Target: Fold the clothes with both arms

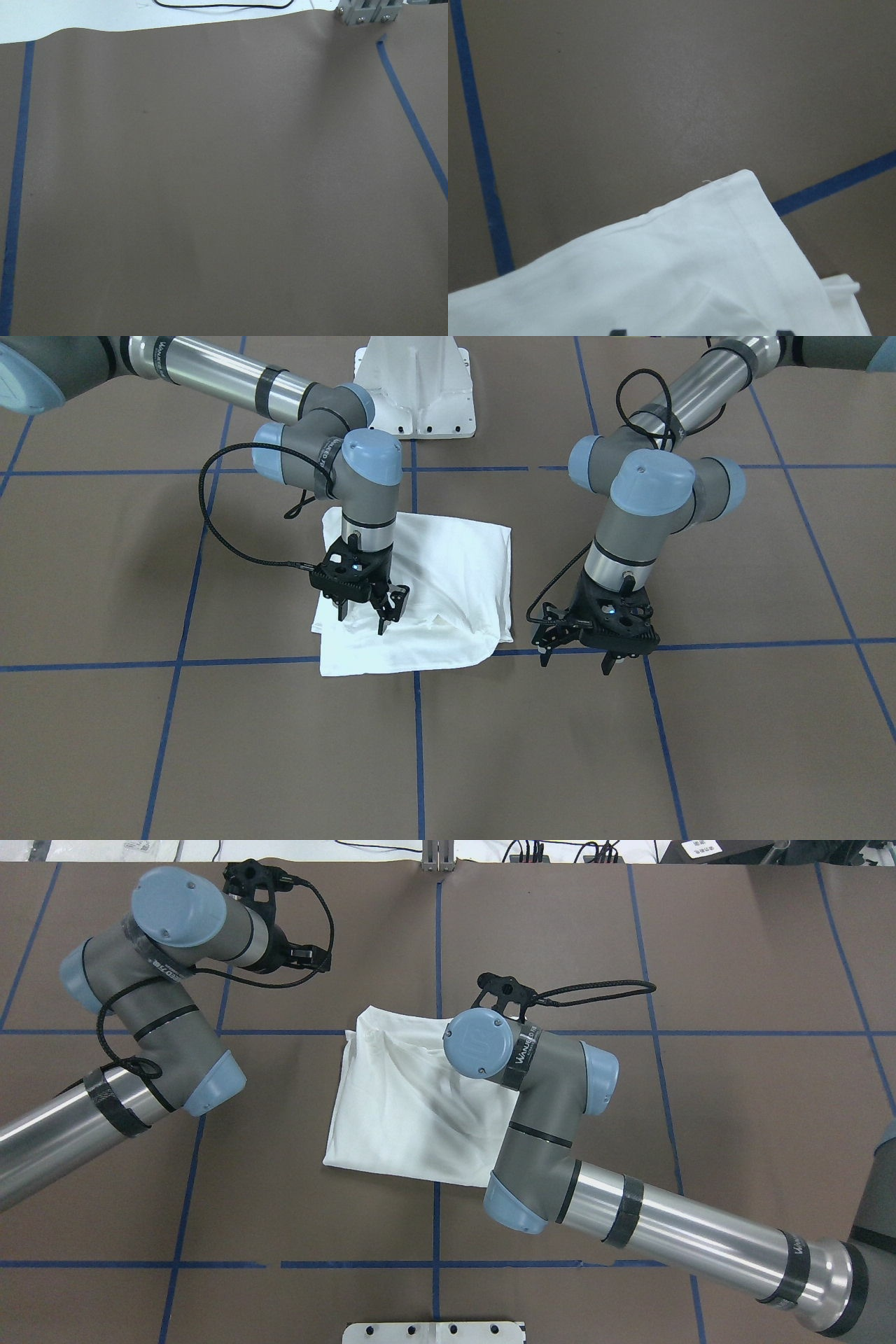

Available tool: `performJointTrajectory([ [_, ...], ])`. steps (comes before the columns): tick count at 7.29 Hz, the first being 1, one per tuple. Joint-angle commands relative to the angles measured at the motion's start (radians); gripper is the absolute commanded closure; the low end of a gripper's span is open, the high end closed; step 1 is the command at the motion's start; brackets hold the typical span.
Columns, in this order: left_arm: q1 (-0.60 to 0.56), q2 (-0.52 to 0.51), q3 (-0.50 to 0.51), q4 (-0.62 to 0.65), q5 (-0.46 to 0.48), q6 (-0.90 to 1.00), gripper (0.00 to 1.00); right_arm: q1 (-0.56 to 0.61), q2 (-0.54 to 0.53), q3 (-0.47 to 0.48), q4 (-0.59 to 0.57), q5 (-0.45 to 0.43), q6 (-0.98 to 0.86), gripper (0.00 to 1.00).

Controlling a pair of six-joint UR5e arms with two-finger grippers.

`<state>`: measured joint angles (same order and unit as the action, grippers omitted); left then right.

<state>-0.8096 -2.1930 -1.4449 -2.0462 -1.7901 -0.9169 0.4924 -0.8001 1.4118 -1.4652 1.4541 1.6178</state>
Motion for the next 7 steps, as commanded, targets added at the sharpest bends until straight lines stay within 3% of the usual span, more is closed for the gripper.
performJointTrajectory([
  [1, 0.001, 0.001, 0.0, 0.0, 0.0, -0.002, 0.0, -0.021, -0.001, 0.003, -0.009, -0.014, 0.004, 0.3],
  [3, 0.0, 0.001, -0.002, 0.0, 0.0, -0.002, 0.0, -0.021, -0.001, -0.004, -0.006, -0.014, 0.007, 0.42],
  [5, 0.0, 0.001, -0.003, 0.0, 0.002, -0.005, 0.0, -0.009, -0.002, -0.004, -0.009, -0.014, 0.027, 1.0],
  [7, 0.001, 0.001, -0.005, 0.0, 0.002, -0.007, 0.0, 0.035, -0.005, 0.004, -0.058, -0.014, 0.021, 1.0],
])
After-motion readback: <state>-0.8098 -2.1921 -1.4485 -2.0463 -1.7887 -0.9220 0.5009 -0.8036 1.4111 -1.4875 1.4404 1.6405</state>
